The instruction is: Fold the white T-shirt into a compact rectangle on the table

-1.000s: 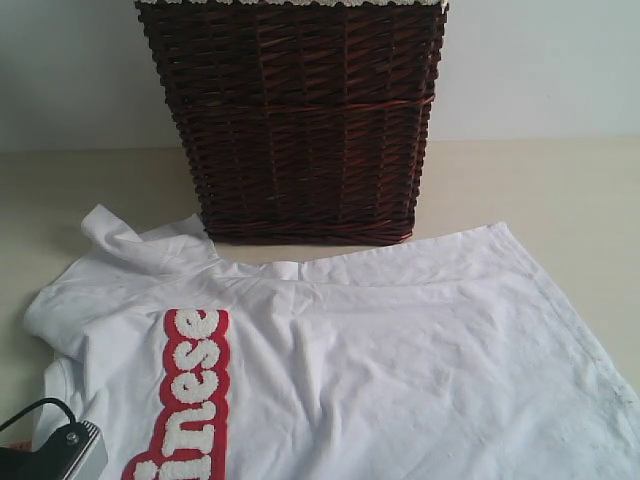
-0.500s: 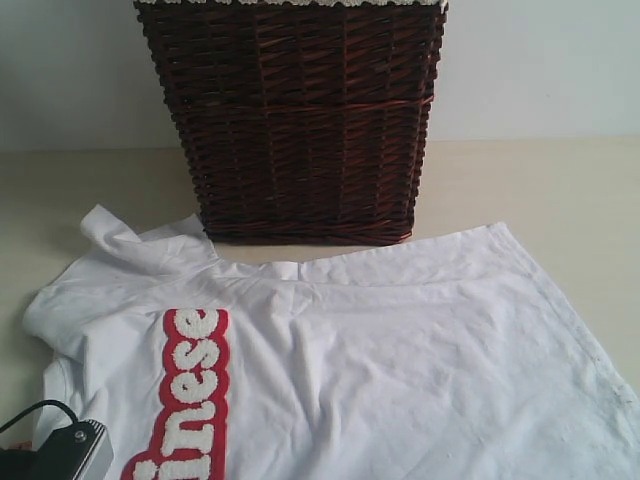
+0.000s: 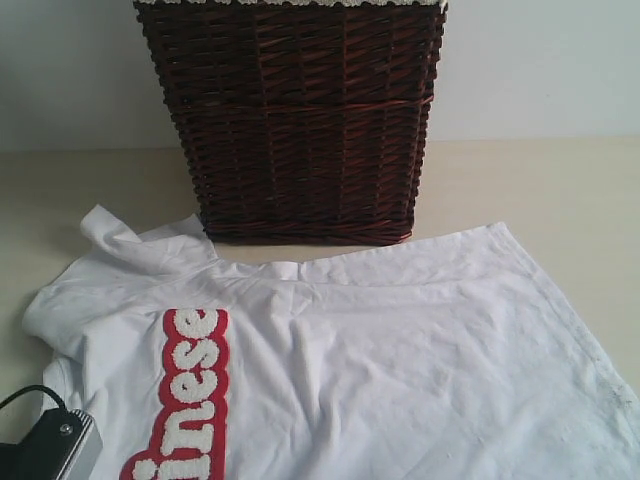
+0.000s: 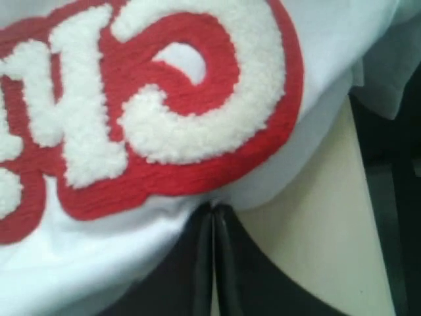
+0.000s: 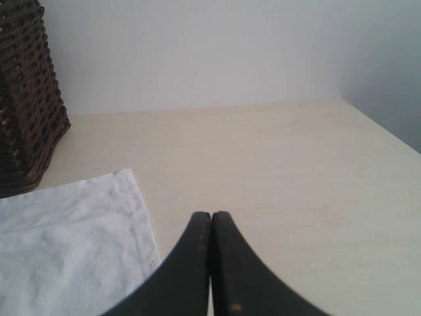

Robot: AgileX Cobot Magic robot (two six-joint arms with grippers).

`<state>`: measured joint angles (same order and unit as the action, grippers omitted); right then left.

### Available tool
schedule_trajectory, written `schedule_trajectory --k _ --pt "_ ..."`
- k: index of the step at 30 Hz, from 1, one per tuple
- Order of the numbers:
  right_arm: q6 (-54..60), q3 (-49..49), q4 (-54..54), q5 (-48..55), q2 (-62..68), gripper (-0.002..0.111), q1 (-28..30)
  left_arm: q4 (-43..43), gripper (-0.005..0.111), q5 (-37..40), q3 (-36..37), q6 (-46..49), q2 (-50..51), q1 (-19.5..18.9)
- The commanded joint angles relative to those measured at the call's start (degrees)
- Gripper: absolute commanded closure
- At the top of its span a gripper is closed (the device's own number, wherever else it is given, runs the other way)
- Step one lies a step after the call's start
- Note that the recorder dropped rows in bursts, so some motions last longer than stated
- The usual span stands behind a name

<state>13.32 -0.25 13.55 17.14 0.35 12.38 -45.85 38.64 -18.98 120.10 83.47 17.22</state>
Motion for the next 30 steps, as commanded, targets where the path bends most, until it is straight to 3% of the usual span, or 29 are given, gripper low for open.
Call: schedule_trajectory --k 1,7,10,22,30 --pt "0.04 0.25 -0.16 -0.56 -0.35 0.108 -0.03 3.87 0.107 2.29 0.25 0.11 -5.31 0.2" --pt "0.04 0.25 -0.16 -0.56 -0.35 0.108 -0.03 13.96 0.107 15.25 -0.76 -1.45 -10.5 -0.04" --pt "0.04 0.25 -0.16 -0.56 -0.35 0.108 -0.03 17.23 0.107 21.58 -2.66 -6.68 -11.4 -0.04" --pt "0.04 0.25 -0.16 -0.56 -0.35 0.108 -0.03 31.01 0.107 31.32 -9.67 -11.25 -11.63 -0.04" --pt "0.04 0.25 -0.16 -0.56 -0.35 0.108 -0.03 31.07 0.107 31.32 -11.22 -12.58 -11.85 -0.04"
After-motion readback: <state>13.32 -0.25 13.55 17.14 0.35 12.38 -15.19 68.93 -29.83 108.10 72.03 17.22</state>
